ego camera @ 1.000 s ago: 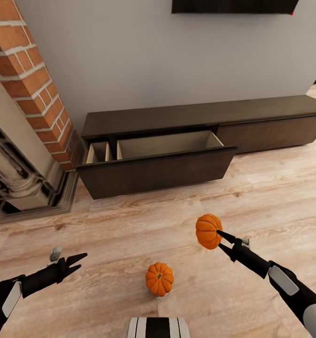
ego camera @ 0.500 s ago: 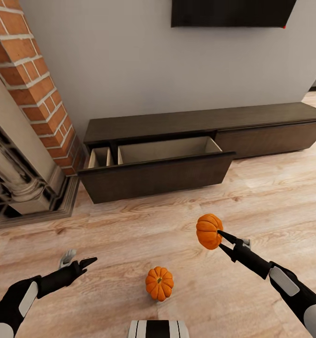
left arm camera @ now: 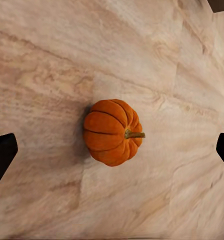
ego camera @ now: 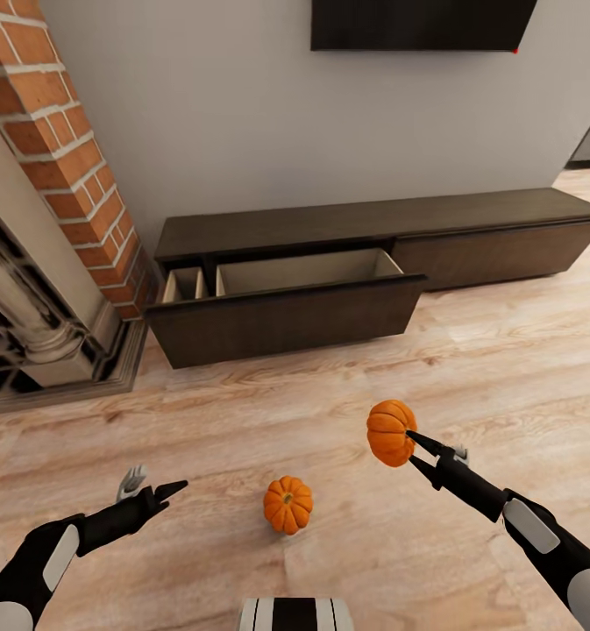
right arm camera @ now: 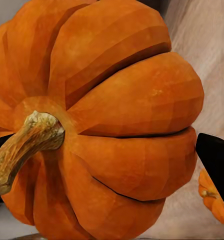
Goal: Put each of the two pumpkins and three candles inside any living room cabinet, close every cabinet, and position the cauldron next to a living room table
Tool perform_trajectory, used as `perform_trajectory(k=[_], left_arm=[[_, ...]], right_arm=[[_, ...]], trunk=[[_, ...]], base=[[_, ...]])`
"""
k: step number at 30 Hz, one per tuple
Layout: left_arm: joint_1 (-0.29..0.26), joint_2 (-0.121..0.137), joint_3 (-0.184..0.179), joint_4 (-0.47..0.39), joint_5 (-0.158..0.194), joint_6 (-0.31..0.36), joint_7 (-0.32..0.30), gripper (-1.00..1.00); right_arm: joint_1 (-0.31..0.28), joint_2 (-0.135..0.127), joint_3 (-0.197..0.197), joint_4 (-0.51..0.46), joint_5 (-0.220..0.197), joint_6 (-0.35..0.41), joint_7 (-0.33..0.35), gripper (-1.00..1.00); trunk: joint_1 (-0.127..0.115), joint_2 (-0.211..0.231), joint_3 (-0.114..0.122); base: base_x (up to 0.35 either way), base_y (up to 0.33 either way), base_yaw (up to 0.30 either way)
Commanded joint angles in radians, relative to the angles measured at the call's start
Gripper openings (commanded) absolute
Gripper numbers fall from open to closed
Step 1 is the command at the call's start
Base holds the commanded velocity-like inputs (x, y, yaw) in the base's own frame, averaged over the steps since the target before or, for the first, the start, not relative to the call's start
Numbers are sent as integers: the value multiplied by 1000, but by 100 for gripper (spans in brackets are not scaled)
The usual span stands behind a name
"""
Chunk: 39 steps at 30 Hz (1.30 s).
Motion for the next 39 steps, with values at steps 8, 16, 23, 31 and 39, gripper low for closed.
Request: perform_trajectory(k=[8, 16, 23, 31, 39], left_arm=[[0, -1, 1, 0, 1, 7, -2, 100], [0, 0, 0, 0, 2, 7, -2, 100], [0, -1, 0, 0, 1, 7, -2, 100], [0, -1, 0, 0, 2, 7, -2, 100], [0, -1, 1, 0, 2, 7, -2, 100]], right_arm=[[-1, -1, 5, 0, -13, 8, 1, -100], [-1, -1, 5, 0, -13, 8, 0, -100], [-1, -1, 5, 0, -11, 8, 0, -100], [-1, -1, 5, 0, -11, 8, 0, -100], [-1, -1, 5, 0, -11, 7, 0, -100]], trunk=[[-1, 0, 0], [-1, 0, 1], [-1, 0, 1], [-1, 0, 1], [-1, 0, 1]], base=[[-104, -256, -4], [59, -306, -53], [76, -301, -2], [5, -64, 0], [74, 25, 0]])
